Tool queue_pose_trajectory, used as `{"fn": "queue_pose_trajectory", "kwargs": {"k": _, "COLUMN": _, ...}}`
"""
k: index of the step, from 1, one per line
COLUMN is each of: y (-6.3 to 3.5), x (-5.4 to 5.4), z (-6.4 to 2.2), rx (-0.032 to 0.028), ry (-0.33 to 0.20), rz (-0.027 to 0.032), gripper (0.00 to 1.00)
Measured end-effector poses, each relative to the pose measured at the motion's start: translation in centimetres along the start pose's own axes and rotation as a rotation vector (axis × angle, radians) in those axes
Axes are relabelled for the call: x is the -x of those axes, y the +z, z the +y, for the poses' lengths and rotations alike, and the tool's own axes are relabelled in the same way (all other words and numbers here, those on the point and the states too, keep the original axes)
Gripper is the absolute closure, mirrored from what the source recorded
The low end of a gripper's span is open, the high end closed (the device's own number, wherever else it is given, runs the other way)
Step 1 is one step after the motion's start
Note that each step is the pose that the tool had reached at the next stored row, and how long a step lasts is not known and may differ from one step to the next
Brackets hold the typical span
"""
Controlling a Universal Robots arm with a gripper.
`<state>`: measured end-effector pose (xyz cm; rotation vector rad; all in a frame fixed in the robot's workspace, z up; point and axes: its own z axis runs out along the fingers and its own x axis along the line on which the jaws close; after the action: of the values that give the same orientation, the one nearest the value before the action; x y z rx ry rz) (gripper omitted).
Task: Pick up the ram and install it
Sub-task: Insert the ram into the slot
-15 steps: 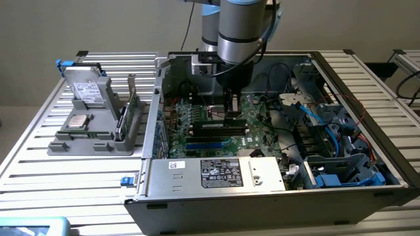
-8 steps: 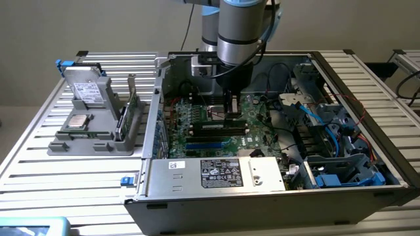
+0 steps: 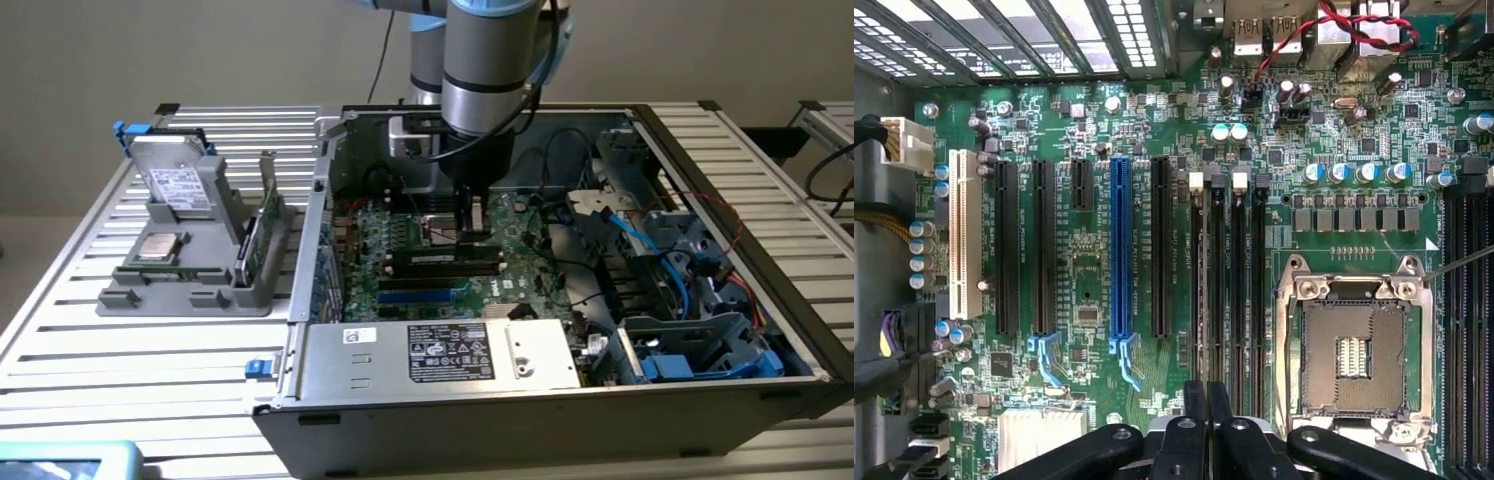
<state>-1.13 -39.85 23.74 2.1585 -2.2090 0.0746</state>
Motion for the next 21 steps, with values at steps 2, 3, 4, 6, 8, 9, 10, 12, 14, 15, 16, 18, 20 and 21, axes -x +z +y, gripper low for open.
{"fn": "queue_pose_trajectory", "kwargs": {"k": 2, "y": 0.06, "x": 0.00, "z": 0.00, "rx": -0.0001, "ry": 0.000, "rz": 0.0000, "gripper": 0.88}}
{"fn": "queue_pose_trajectory", "kwargs": {"k": 3, "y": 0.07, "x": 0.00, "z": 0.00, "rx": -0.0001, "ry": 0.000, "rz": 0.0003, "gripper": 0.88}}
{"fn": "queue_pose_trajectory", "kwargs": {"k": 4, "y": 0.07, "x": 0.00, "z": 0.00, "rx": 0.0000, "ry": 0.000, "rz": 0.0004, "gripper": 0.88}}
{"fn": "queue_pose_trajectory", "kwargs": {"k": 6, "y": 0.12, "x": -0.01, "z": 0.00, "rx": -0.0001, "ry": 0.001, "rz": 0.0001, "gripper": 0.88}}
{"fn": "queue_pose_trajectory", "kwargs": {"k": 8, "y": 0.17, "x": 0.00, "z": 0.00, "rx": 0.0000, "ry": 0.001, "rz": 0.0006, "gripper": 0.88}}
{"fn": "queue_pose_trajectory", "kwargs": {"k": 9, "y": 0.17, "x": -0.01, "z": 0.00, "rx": 0.0001, "ry": 0.001, "rz": 0.0009, "gripper": 0.88}}
{"fn": "queue_pose_trajectory", "kwargs": {"k": 10, "y": 0.19, "x": 0.00, "z": 0.00, "rx": 0.0000, "ry": 0.001, "rz": 0.0011, "gripper": 0.88}}
{"fn": "queue_pose_trajectory", "kwargs": {"k": 12, "y": 0.21, "x": -0.01, "z": 0.00, "rx": 0.0000, "ry": 0.001, "rz": 0.0016, "gripper": 0.88}}
{"fn": "queue_pose_trajectory", "kwargs": {"k": 14, "y": 0.23, "x": -0.05, "z": 0.00, "rx": -0.0001, "ry": 0.001, "rz": 0.0015, "gripper": 0.88}}
{"fn": "queue_pose_trajectory", "kwargs": {"k": 15, "y": 0.23, "x": -0.05, "z": 0.00, "rx": 0.0000, "ry": 0.001, "rz": 0.0020, "gripper": 0.88}}
{"fn": "queue_pose_trajectory", "kwargs": {"k": 16, "y": 0.23, "x": -0.07, "z": 0.00, "rx": -0.0001, "ry": 0.001, "rz": 0.0021, "gripper": 0.88}}
{"fn": "queue_pose_trajectory", "kwargs": {"k": 18, "y": 0.24, "x": -0.11, "z": 0.00, "rx": -0.0001, "ry": 0.001, "rz": 0.0024, "gripper": 0.88}}
{"fn": "queue_pose_trajectory", "kwargs": {"k": 20, "y": 0.27, "x": -0.11, "z": -0.01, "rx": -0.0001, "ry": 0.001, "rz": 0.0032, "gripper": 0.88}}
{"fn": "queue_pose_trajectory", "kwargs": {"k": 21, "y": 0.30, "x": -0.11, "z": -0.01, "rx": -0.0001, "ry": 0.001, "rz": 0.0037, "gripper": 0.88}}
